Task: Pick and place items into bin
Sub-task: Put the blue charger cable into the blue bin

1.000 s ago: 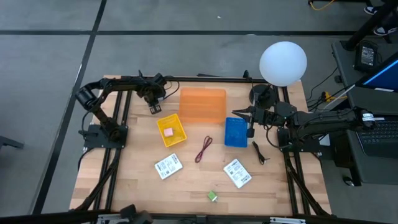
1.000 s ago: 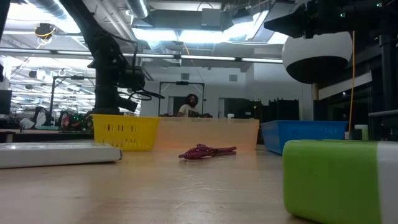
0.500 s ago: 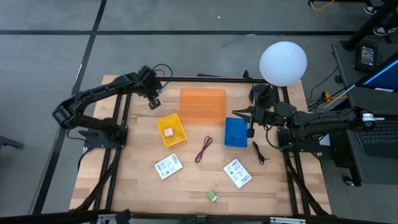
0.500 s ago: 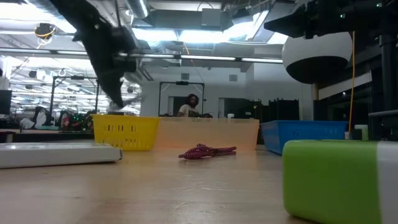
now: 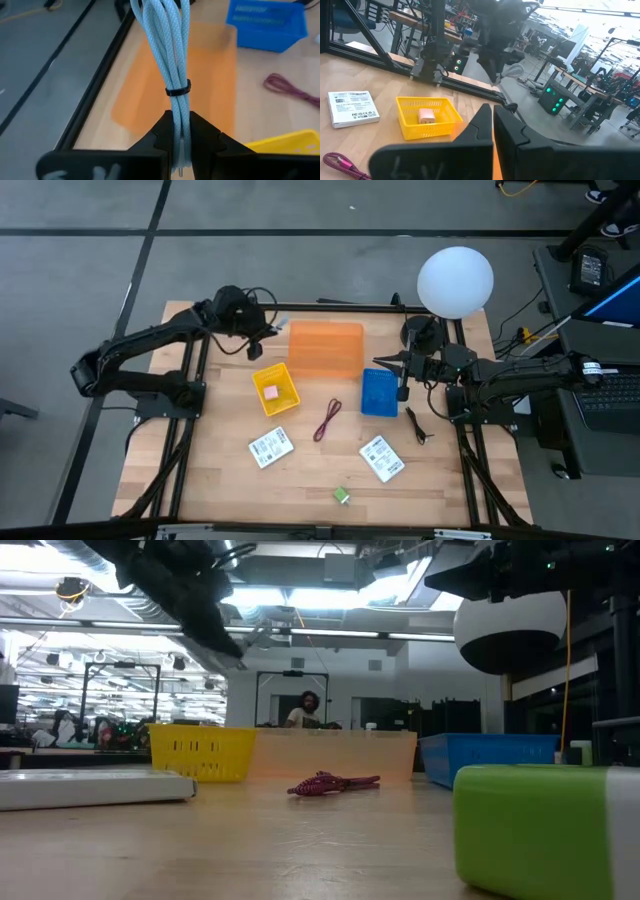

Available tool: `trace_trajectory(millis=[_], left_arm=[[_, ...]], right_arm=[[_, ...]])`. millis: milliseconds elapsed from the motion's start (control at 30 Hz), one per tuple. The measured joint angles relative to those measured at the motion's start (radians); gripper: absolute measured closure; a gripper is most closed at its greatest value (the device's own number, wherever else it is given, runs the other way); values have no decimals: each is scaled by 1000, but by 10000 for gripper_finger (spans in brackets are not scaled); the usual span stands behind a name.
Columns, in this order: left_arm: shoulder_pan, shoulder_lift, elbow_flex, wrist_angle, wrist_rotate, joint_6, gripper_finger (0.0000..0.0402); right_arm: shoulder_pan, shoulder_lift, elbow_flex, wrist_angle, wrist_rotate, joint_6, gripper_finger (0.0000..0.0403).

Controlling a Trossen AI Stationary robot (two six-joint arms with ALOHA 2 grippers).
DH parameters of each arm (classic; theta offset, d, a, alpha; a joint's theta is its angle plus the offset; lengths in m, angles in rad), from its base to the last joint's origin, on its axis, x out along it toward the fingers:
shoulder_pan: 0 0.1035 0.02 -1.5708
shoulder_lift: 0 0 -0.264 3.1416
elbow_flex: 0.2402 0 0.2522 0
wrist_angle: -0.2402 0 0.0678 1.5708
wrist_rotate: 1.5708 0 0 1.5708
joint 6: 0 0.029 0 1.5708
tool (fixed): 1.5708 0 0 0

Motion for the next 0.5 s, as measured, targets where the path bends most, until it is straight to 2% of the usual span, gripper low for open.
trace_trajectory(millis=[500], left_arm=[[-330,0,-280,661,-22,-102,372]], right_arm=[[0,0,0,-11,0,0,402]])
